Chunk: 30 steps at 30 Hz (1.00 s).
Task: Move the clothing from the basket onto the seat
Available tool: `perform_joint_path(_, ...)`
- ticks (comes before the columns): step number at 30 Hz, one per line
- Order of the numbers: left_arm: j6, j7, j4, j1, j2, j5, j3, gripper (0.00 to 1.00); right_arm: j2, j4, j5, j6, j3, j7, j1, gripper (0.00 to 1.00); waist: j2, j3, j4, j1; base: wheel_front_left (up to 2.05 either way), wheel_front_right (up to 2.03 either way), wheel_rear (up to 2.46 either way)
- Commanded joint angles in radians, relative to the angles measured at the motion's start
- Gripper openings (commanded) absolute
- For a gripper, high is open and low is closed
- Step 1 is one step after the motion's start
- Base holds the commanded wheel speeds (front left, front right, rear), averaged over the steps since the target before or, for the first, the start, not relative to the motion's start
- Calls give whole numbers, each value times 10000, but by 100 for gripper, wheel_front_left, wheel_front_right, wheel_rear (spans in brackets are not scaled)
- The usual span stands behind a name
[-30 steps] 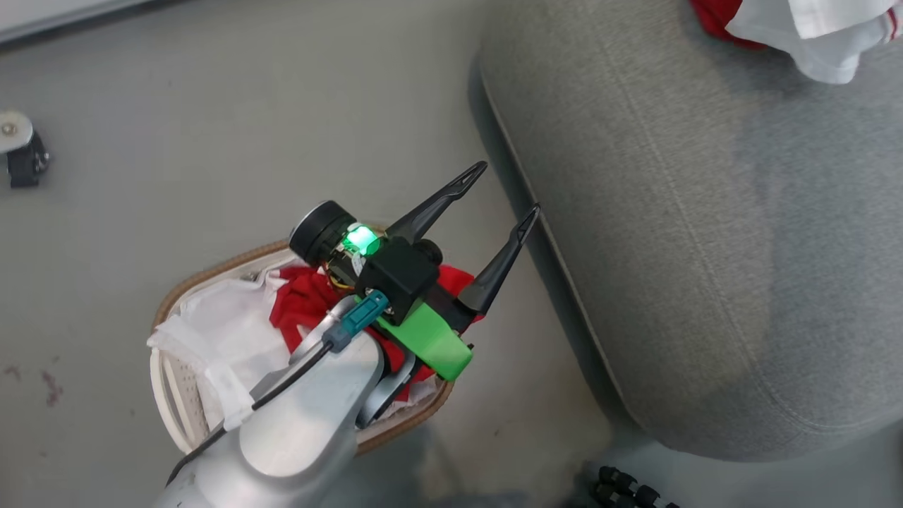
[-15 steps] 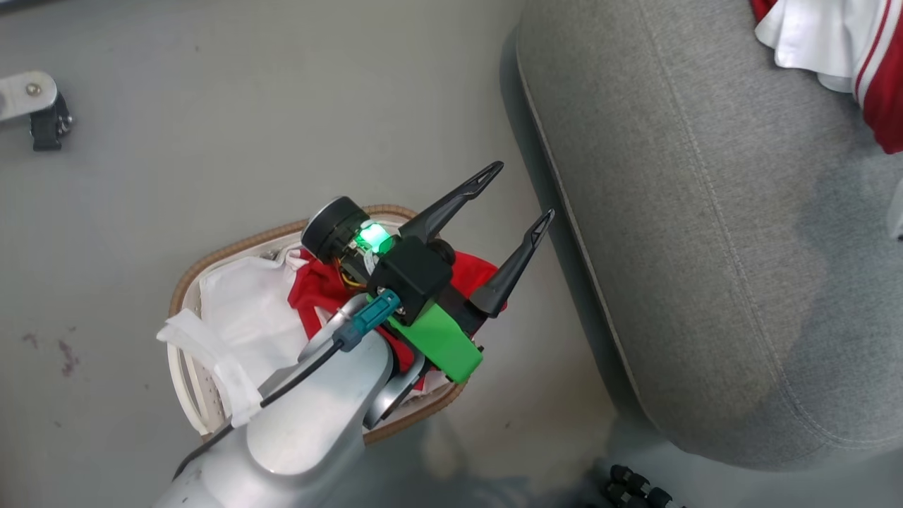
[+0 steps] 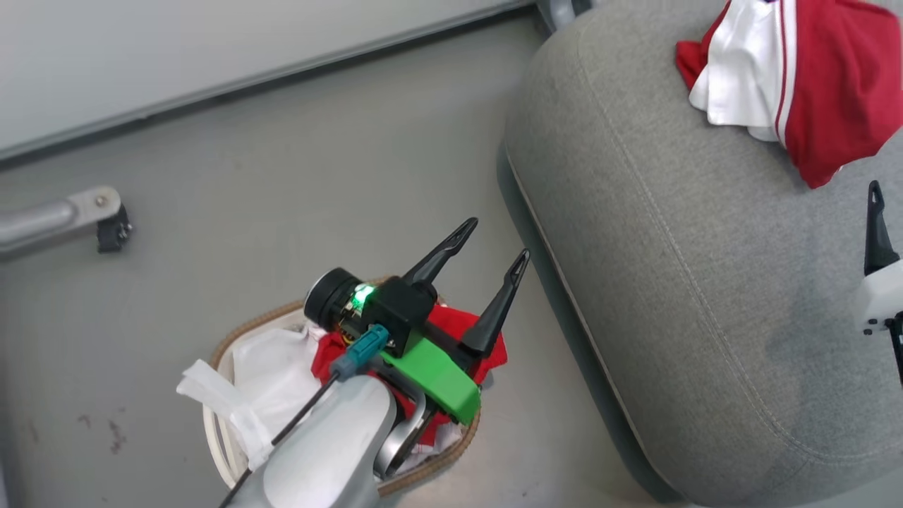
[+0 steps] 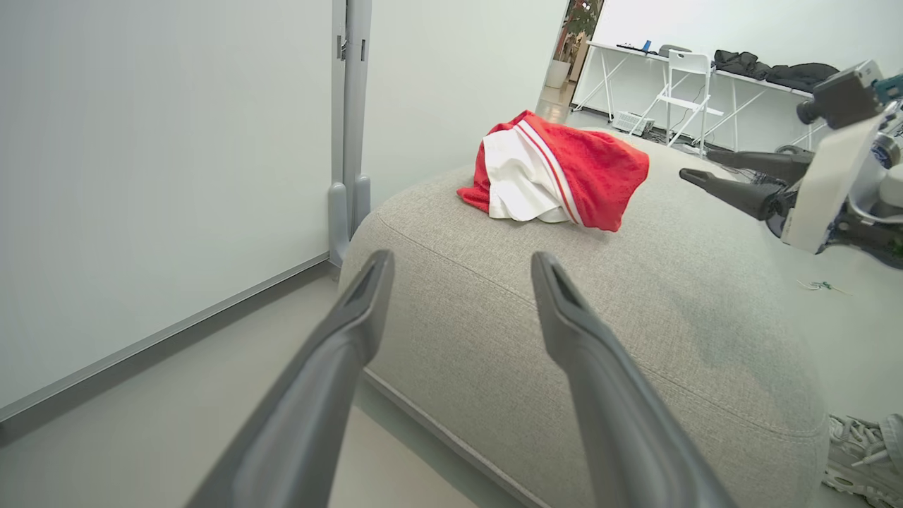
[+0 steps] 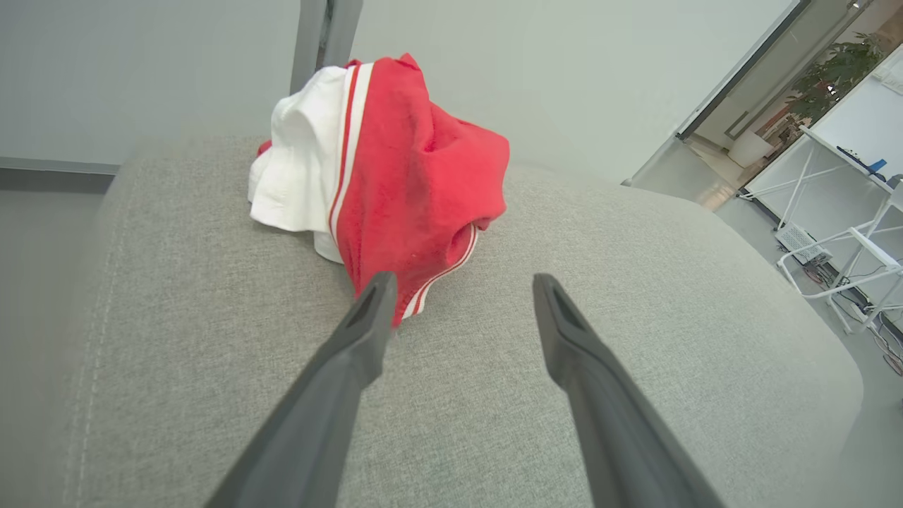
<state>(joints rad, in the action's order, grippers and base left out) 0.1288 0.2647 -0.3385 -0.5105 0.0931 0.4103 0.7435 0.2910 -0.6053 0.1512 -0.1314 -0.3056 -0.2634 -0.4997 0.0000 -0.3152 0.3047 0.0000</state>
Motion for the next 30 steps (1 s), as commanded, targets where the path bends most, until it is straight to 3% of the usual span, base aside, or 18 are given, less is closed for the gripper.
perform_joint_path(1, 31, -6, -106, 312, -71, -191, -101, 100, -48, 329, -146, 14, 140, -15, 342, 100, 0, 1018, -314, 0, 0, 0, 0)
perform_joint_path(11, 31, -6, -593, 1440, -222, -531, -1300, 100, -1026, 1936, -911, 14, 1198, -9, 1524, 100, 0, 2006, -1189, 0, 0, 0, 0)
perform_joint_path(22, 4, -4, -878, 2335, -118, -1100, -3207, 100, -1867, 2056, -1540, 14, 2184, -10, 1982, 100, 0, 2574, -2309, 0, 0, 0, 0)
perform_joint_path(30, -187, -6, -1106, 3135, -25, -1584, -4979, 100, -2244, 2091, -1634, 14, 2584, -10, 2422, 100, 0, 2883, -2644, 0, 0, 0, 0)
